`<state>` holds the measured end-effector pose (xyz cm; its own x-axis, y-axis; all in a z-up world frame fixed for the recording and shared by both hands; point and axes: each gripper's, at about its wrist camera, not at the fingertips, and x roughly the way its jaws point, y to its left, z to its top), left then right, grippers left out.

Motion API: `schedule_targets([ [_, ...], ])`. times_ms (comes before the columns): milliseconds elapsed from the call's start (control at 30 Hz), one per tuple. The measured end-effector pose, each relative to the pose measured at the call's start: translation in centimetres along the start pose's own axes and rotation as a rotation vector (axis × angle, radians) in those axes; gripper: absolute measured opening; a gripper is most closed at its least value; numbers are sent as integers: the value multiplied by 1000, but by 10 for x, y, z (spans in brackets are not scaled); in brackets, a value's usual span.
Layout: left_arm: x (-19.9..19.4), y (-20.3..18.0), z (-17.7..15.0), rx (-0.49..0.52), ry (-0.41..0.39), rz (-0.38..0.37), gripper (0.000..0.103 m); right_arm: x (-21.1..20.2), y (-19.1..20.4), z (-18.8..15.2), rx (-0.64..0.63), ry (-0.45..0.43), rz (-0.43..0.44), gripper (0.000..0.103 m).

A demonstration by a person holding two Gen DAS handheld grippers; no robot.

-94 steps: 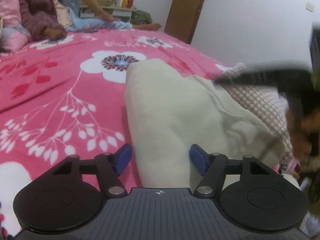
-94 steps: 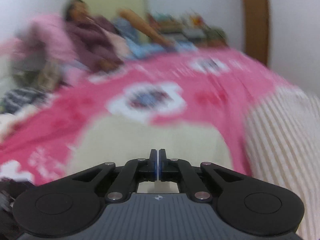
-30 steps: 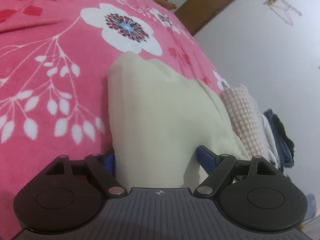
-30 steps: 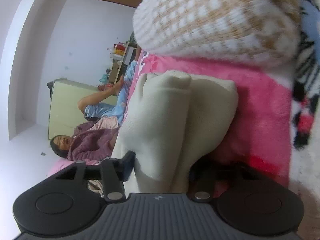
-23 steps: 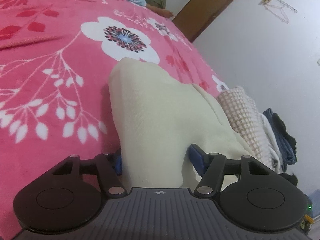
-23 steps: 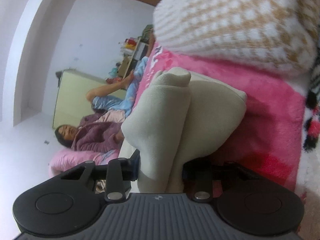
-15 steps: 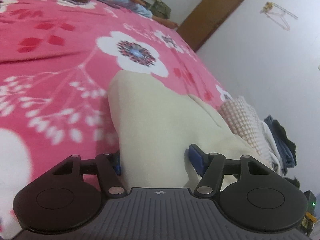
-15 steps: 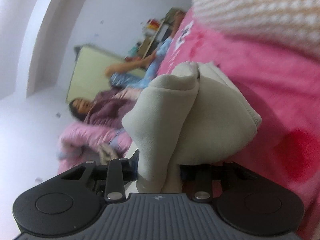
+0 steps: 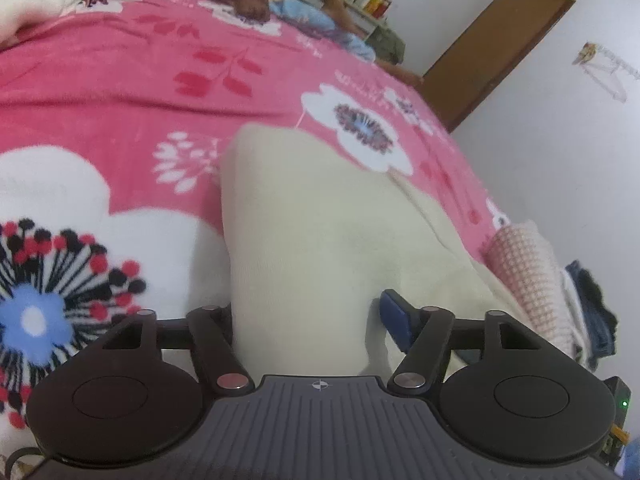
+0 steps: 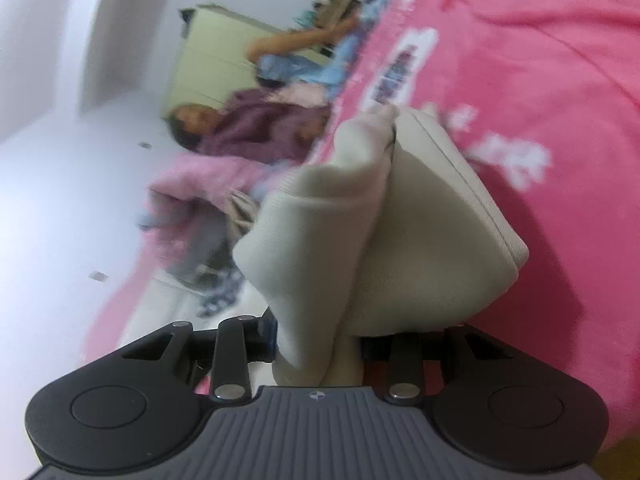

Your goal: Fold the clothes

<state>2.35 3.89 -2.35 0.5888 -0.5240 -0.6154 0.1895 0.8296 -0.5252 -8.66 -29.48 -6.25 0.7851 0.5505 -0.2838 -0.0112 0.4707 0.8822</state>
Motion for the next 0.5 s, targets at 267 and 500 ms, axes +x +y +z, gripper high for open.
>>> schedule_targets([
  [267,-32,-6,9,97,-147,121,85,-69,-17,-7,12,-23,-154,53],
  [500,-25,-30,17,159,-189,119,88,-104,15,4,-236,-179,-214,41],
])
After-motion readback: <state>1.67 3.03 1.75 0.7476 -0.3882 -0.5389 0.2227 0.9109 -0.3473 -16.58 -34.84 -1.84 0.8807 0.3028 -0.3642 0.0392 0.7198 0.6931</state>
